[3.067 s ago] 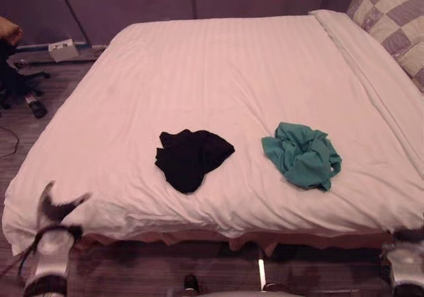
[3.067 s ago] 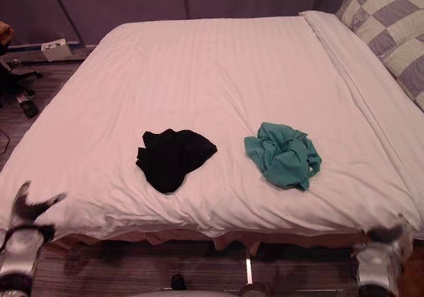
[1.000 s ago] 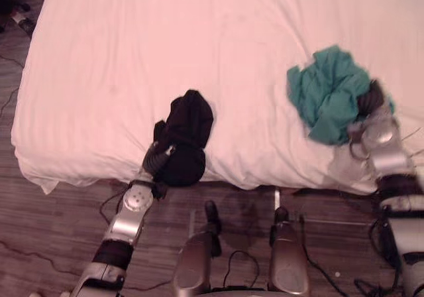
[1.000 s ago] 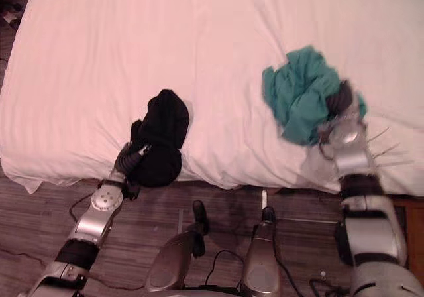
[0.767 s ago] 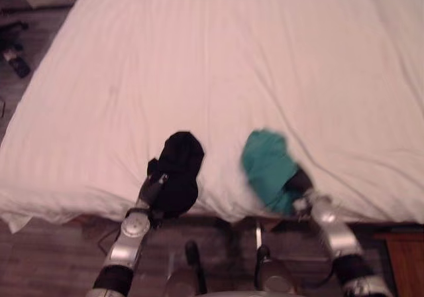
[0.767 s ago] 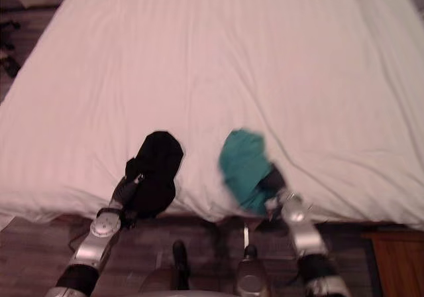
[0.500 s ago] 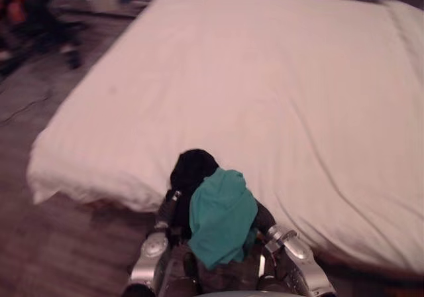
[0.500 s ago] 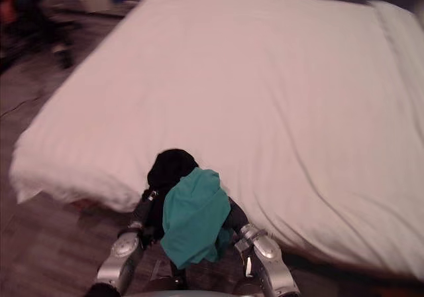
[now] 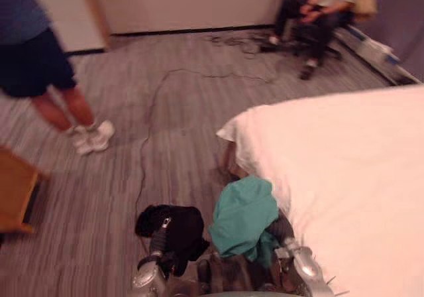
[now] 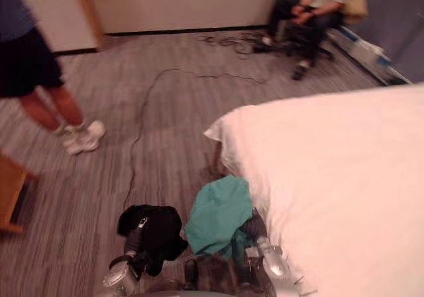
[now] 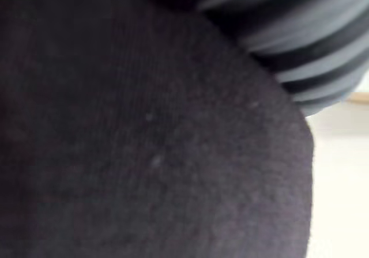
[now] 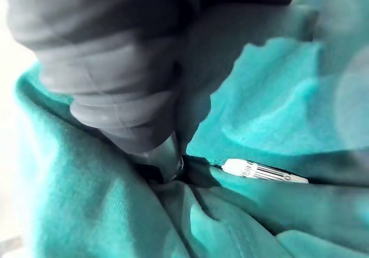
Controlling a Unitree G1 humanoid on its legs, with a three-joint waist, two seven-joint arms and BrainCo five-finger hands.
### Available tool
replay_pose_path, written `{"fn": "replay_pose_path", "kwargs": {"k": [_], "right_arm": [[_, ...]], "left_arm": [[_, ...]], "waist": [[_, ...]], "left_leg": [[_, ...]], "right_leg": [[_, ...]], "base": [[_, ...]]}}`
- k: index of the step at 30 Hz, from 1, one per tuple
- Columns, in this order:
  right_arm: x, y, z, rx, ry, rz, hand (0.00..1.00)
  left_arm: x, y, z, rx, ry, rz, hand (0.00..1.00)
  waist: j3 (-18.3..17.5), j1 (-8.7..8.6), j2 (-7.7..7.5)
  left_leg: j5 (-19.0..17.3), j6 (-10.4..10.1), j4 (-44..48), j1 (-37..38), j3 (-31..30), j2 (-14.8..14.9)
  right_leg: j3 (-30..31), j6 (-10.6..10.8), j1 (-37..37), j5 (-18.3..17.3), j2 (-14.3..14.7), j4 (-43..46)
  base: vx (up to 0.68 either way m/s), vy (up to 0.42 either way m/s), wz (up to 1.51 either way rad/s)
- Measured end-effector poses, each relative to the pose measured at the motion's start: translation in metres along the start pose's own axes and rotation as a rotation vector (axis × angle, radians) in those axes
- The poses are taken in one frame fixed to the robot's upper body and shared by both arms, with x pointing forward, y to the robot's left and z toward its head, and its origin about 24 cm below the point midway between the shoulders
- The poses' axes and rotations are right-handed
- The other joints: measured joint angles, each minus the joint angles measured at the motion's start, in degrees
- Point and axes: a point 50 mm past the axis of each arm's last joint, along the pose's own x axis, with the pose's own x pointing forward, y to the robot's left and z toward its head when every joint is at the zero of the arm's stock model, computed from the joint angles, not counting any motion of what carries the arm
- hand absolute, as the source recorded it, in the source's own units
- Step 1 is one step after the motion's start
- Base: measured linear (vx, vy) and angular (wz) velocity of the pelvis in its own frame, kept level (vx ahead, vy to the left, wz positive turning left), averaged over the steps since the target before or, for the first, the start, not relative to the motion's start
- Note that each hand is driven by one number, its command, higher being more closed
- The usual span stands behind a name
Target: Tidy the bed and pick cloth on bed and put in laundry
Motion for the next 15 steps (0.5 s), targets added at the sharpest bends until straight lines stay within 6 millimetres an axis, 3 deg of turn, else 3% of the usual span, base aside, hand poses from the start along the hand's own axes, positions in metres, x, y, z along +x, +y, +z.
{"fn": "replay_pose_path", "kwargs": {"k": [1, 2, 3, 4, 5, 15], "right_arm": [[-0.003, -0.003, -0.002, 0.007, 0.005, -0.022, 1.00], [-0.007, -0.009, -0.007, 0.028, 0.008, -0.089, 1.00], [-0.008, -0.018, -0.011, 0.041, 0.015, -0.154, 1.00], [-0.007, -0.024, -0.013, 0.041, 0.028, -0.186, 1.00], [0.005, -0.033, -0.037, 0.093, 0.176, -0.353, 1.00], [-0.002, -0.038, -0.048, 0.098, 0.227, -0.333, 1.00]], "left_arm": [[0.000, -0.001, -0.001, 0.002, 0.003, -0.003, 1.00], [-0.001, -0.001, -0.003, 0.008, 0.006, -0.011, 1.00], [-0.001, -0.001, -0.003, 0.019, 0.009, -0.022, 1.00], [-0.002, -0.003, -0.005, 0.008, 0.014, -0.023, 1.00], [-0.004, -0.003, -0.014, -0.020, 0.043, -0.019, 1.00], [-0.008, 0.006, -0.026, -0.016, 0.086, -0.019, 1.00]], "waist": [[0.0, -0.37, 0.03], [-0.6, -1.13, -1.00], [-0.9, -1.17, -2.48], [-1.3, -1.05, -2.39], [-2.0, 1.07, -0.50], [-2.1, 1.17, -0.73]], "left_leg": [[0.1, -0.1, -0.3, 0.3, -0.5, -0.2], [0.6, -0.8, -1.6, 1.8, 1.0, -1.2], [1.3, -1.8, -2.8, 3.6, 1.7, -2.3], [1.9, -2.4, -3.4, 4.4, 1.9, -2.2], [0.4, -5.0, -3.6, 4.0, 5.4, 0.8], [0.3, -5.1, -3.5, 2.4, 5.4, 1.3]], "right_leg": [[1.9, 0.3, -0.7, 0.3, 0.5, -1.9], [4.9, 1.6, -0.7, 3.5, -0.2, -9.4], [5.0, 2.7, -0.6, 8.7, -1.9, -9.8], [4.6, 2.8, -0.2, 8.7, -2.4, -9.8], [5.2, 2.1, 4.4, 13.5, 1.0, -21.7], [5.9, 2.1, 2.9, 13.4, 1.6, -22.1]], "base": [[0.12, -0.051, 1.77], [0.17, -0.086, 1.65], [0.22, -0.102, 1.45], [0.15, -0.072, 0.63], [0.07, -0.027, 0.12], [0.00, -0.003, -0.01]]}}
